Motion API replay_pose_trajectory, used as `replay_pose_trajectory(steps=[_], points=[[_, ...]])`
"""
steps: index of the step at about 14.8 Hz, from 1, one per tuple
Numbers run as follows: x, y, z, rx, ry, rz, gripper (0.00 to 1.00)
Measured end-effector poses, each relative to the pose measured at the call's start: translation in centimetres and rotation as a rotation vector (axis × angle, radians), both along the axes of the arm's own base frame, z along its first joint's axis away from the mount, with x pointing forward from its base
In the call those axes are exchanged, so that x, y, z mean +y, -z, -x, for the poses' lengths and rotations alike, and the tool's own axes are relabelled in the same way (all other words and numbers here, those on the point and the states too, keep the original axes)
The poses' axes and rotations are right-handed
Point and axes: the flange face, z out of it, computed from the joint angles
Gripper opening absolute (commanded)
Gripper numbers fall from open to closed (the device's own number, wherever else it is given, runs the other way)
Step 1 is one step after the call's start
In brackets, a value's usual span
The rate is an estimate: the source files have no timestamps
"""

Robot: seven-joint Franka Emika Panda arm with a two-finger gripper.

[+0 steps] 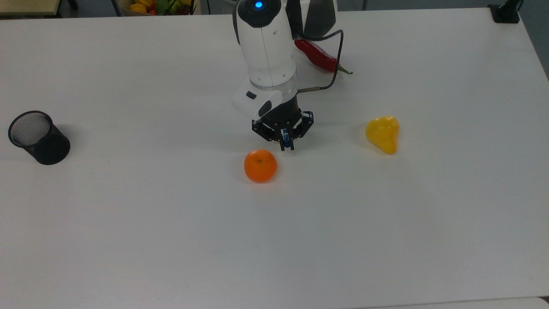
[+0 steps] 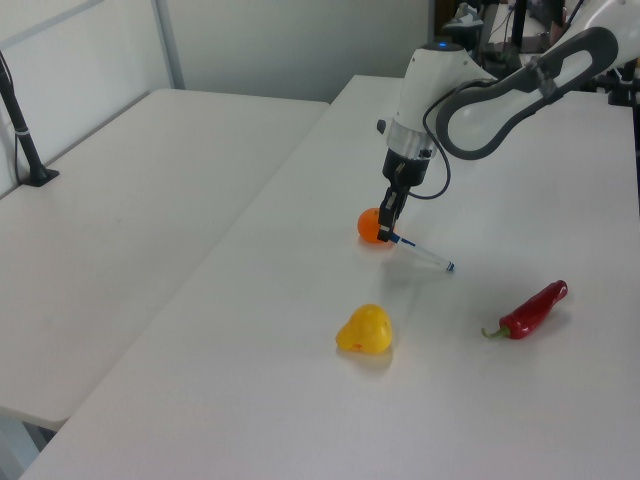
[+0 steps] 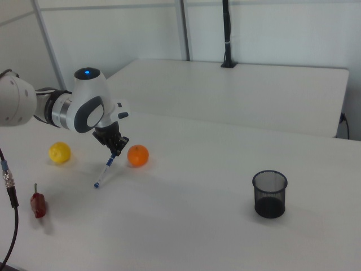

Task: Take marker pen
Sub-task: 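Carry the marker across the table toward the orange, then lower the marker beside the orange and open the gripper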

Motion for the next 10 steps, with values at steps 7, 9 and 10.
replay_pose_trajectory(steps=[7,9,10], points=[[0.36,0.8,-0.22,-0.016,-0.002,-0.001,0.64],[0.36,0.78,-0.24,-0.017,-0.002,-0.001,1.0],[0.36,0.76,-0.25,-0.018,-0.002,-0.001,1.0]])
